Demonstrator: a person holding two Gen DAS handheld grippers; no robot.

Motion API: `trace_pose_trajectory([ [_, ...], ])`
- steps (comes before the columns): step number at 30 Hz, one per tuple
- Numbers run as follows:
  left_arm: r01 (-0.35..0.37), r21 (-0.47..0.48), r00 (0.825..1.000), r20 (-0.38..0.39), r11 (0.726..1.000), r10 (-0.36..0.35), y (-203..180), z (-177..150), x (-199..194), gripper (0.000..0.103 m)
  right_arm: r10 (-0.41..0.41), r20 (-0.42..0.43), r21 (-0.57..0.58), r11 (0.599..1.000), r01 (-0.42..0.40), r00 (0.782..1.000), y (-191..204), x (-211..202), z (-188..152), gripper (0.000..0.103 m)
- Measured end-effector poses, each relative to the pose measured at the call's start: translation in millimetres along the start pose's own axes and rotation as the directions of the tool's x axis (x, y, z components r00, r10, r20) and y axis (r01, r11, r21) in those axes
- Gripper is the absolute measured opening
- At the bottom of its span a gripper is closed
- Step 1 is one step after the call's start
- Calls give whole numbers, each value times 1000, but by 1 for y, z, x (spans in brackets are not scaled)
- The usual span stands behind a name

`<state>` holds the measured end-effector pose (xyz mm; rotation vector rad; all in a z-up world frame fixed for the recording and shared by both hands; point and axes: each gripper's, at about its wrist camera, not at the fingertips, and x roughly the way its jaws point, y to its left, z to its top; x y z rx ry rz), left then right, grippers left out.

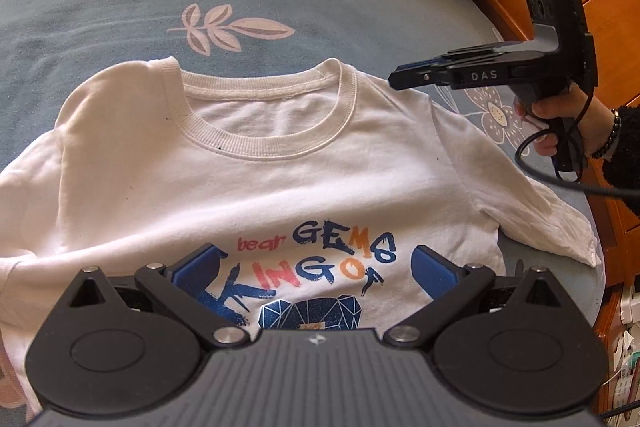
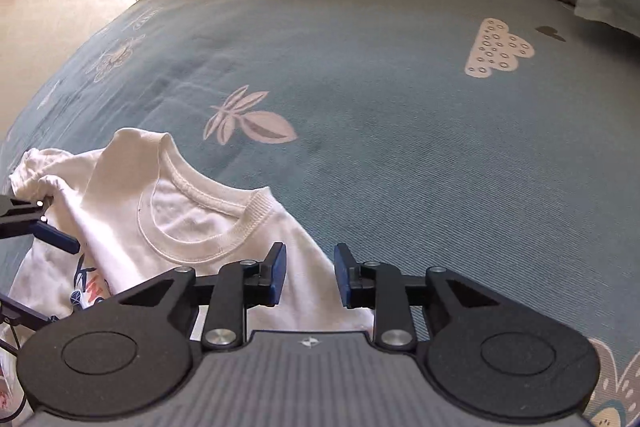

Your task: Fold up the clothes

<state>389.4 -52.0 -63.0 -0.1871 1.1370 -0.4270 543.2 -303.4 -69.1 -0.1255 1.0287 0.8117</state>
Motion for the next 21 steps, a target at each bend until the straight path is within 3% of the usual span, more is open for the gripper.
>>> trace_pose_trajectory([
  [9, -60, 47, 998, 33, 997, 59, 29, 18, -17, 101, 106, 26, -29, 994, -105, 994, 42, 16, 16, 32],
  [12, -53, 35, 998, 27, 998, 52, 39, 12, -22, 101, 136, 21, -28, 990, -135, 991, 51, 28, 24, 32],
  [17, -34, 77, 999, -39, 996, 37, 44, -7, -18, 101, 192, 9, -34, 981, -191, 981, 72, 56, 43, 43],
  [21, -17, 87, 1000, -15, 996, 18, 53, -14, -29, 101, 211, -10, -60, 976, -211, 978, 90, 75, 60, 43],
])
